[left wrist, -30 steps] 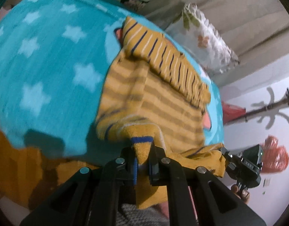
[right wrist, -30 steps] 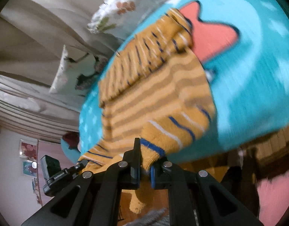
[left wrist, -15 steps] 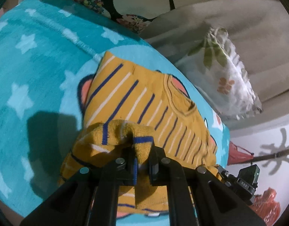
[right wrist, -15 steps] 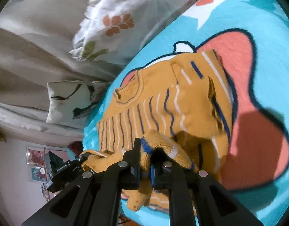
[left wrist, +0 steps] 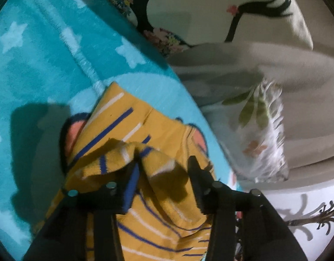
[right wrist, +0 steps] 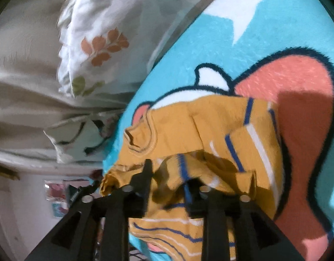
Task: Fold small clothes
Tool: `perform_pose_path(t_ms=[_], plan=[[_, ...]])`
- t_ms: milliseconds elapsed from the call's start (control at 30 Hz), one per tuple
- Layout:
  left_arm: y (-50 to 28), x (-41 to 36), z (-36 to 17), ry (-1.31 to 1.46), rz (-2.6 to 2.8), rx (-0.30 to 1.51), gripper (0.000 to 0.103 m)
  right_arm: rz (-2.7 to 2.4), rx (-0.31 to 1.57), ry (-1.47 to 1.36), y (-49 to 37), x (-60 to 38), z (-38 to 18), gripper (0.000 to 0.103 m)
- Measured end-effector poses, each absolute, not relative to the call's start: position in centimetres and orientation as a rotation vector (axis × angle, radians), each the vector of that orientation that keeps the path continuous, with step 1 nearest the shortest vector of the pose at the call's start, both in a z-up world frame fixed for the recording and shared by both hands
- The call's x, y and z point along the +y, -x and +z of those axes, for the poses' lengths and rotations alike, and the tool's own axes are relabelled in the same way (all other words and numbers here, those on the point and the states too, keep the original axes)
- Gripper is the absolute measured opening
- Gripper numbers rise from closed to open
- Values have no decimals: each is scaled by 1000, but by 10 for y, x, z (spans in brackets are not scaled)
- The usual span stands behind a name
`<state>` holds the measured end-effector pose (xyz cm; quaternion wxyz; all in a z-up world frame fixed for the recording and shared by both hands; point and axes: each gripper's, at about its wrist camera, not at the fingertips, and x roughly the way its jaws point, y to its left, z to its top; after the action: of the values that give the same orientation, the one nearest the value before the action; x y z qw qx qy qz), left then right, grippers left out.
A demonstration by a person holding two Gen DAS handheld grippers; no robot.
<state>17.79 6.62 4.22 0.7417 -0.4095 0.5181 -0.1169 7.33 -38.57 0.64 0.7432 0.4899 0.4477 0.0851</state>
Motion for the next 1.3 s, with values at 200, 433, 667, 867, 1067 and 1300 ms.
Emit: perform_pose_path(t_ms=[200,433,667,867,1067,1300], plan=[[-184,73,56,921,-235,1080,53,209,914,-1226,-79,-410,-1,54],[-170,71,79,648,-155,1097,59,178,898,-1080,-77,-422,30,60],[-135,65,78,298,-26,1123,59,261,1022,-664,-92,-360,51,59],[-110,88,65,255,4,1152,59,154,1117,-531,-125,-345,15,49],[-94,84,48,206,-110,1179,65,109,1028,-448,-115,-309,57,50],[-100,75,26,124,-256,1251,5,225,1050,-315,-115,-203,74,50]])
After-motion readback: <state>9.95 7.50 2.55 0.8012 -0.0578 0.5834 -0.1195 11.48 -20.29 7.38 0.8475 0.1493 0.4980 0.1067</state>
